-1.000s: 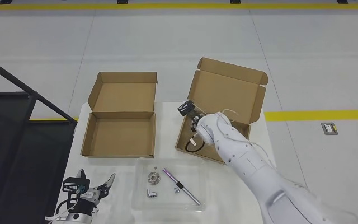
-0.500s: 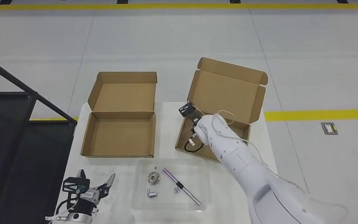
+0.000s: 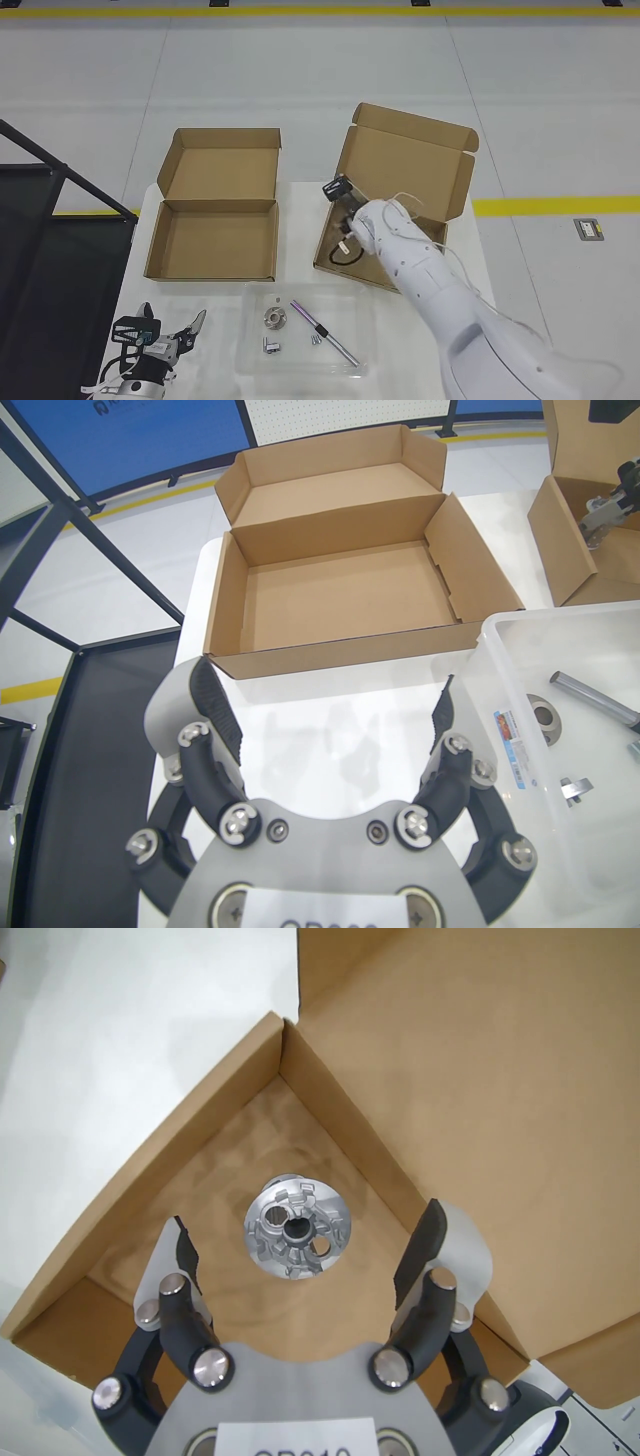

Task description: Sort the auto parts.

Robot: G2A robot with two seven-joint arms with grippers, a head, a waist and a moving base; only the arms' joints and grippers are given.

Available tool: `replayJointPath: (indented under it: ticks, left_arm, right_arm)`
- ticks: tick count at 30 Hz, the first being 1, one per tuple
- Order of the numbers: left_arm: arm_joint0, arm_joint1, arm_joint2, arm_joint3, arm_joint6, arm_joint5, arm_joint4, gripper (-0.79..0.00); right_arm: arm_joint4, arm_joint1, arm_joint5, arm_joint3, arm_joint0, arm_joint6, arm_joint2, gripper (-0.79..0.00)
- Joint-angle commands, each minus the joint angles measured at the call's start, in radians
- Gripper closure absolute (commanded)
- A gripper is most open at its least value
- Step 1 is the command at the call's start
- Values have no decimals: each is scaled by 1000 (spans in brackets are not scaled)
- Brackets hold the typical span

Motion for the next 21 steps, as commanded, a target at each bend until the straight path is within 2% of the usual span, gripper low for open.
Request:
replayJointPath:
  ticks: [1, 8, 14, 18, 21]
  left_arm:
    - [0, 0, 0, 0, 0, 0, 0, -785]
    - [0, 0, 0, 0, 0, 0, 0, -785]
    - [0, 0, 0, 0, 0, 0, 0, -785]
    - [0, 0, 0, 0, 0, 0, 0, -785]
    - [0, 0, 0, 0, 0, 0, 0, -785]
  right_arm:
    - [3, 3, -24, -7, 7, -3, 6, -785]
    - [12, 33, -134, -56, 16, -28, 38, -785]
    - [-3, 87, -222, -186, -19, -42, 80, -782]
    - [-44, 143, -249, -403, -96, 9, 124, -770]
    - [-103, 201, -257, -684, -213, 117, 183, -785]
